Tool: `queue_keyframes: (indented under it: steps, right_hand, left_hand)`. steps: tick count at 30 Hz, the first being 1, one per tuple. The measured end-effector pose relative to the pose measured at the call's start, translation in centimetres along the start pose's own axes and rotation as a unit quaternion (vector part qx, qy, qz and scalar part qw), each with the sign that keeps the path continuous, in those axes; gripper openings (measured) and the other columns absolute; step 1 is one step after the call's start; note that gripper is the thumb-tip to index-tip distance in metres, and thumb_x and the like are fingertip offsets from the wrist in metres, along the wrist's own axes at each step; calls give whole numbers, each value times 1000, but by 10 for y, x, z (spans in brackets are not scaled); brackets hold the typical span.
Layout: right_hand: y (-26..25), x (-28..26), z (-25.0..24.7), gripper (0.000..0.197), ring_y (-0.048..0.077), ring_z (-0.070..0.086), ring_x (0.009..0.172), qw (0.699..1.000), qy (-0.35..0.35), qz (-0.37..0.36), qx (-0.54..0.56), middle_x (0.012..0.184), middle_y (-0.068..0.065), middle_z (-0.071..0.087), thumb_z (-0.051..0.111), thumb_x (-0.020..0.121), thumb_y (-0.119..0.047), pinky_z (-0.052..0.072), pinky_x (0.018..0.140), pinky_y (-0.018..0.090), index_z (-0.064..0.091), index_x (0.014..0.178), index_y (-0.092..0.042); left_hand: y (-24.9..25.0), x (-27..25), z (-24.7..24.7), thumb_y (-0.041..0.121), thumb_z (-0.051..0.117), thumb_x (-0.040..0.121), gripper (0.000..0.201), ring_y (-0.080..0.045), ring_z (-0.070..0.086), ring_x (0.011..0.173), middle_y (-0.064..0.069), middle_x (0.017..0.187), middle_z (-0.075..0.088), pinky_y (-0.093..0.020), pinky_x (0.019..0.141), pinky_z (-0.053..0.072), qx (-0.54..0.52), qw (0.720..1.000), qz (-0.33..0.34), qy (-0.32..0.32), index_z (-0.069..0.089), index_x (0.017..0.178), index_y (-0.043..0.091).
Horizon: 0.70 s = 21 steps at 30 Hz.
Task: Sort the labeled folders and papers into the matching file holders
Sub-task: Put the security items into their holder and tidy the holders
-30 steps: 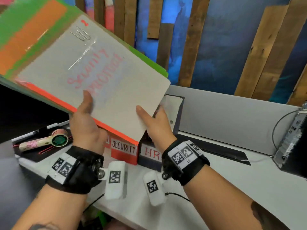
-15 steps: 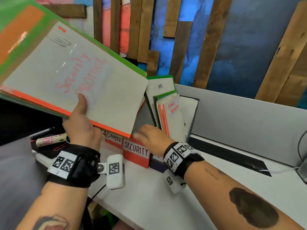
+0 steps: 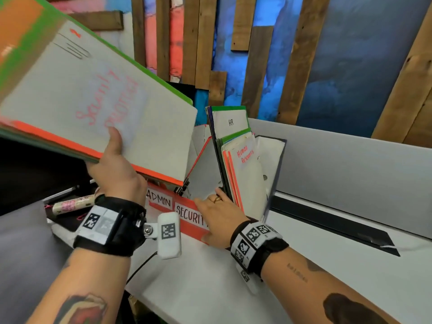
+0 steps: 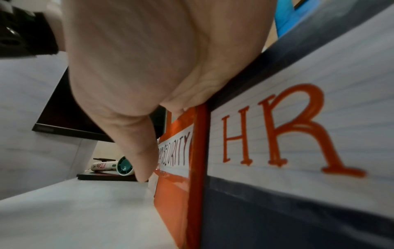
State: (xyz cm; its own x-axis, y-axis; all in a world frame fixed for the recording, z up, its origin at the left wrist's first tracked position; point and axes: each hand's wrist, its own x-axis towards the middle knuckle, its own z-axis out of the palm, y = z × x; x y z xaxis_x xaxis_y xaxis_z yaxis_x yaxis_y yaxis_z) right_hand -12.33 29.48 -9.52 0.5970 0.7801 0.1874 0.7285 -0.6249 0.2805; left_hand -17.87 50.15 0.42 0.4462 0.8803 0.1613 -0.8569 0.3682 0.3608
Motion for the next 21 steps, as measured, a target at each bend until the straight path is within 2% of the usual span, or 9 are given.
queue_keyframes:
  steps: [4,7,11,13,15,17,21]
  right_hand:
    - [0,-1,1,85,28,55,114,1000,17,2,22,103,6,64,72,76,-46,2,127,45,34,145,-15]
    - [0,0,0,76,27,54,115,999,25,7,42,106,6,65,70,77,-45,3,127,43,41,140,-15]
    - [0,1,0,62,24,54,116,997,29,20,73,106,3,64,68,76,-51,3,127,42,50,124,-16]
    - [0,1,1,63,22,55,113,996,28,23,83,102,2,63,68,76,-59,4,127,42,51,118,-15]
    - [1,1,1,67,22,55,110,996,23,19,80,99,2,62,67,75,-65,6,126,44,52,116,-14]
    - [2,1,-1,68,24,57,107,997,22,16,75,96,2,62,69,74,-63,9,126,45,52,116,-12]
    - [2,-1,-6,61,24,58,103,996,20,16,84,92,3,60,69,76,-57,9,126,44,53,114,-11]
  left_hand:
    - [-40,-5,7,9,82,83,45,-20,72,108,-2,118,74,-45,98,56,47,997,-55,-9,62,123,16]
    - [-66,-10,6,12,79,86,36,-18,73,106,0,117,75,-45,98,56,82,993,-81,-32,64,118,18]
    - [-86,-10,9,14,77,88,45,-15,73,104,1,117,74,-41,98,56,121,987,-94,-55,61,130,9]
    - [-95,-8,8,17,79,87,46,-14,72,106,2,118,74,-40,100,55,160,982,-82,-65,62,129,13]
    - [-101,-9,8,23,81,85,43,-12,72,105,6,114,74,-40,101,54,215,970,-76,-79,64,124,19]
    - [-109,-12,3,29,82,82,45,-14,71,105,6,113,74,-43,102,54,266,955,-91,-99,65,122,19]
    - [-125,-28,-15,24,78,88,21,-19,72,102,-1,108,76,-47,100,54,329,919,-154,-151,68,106,19]
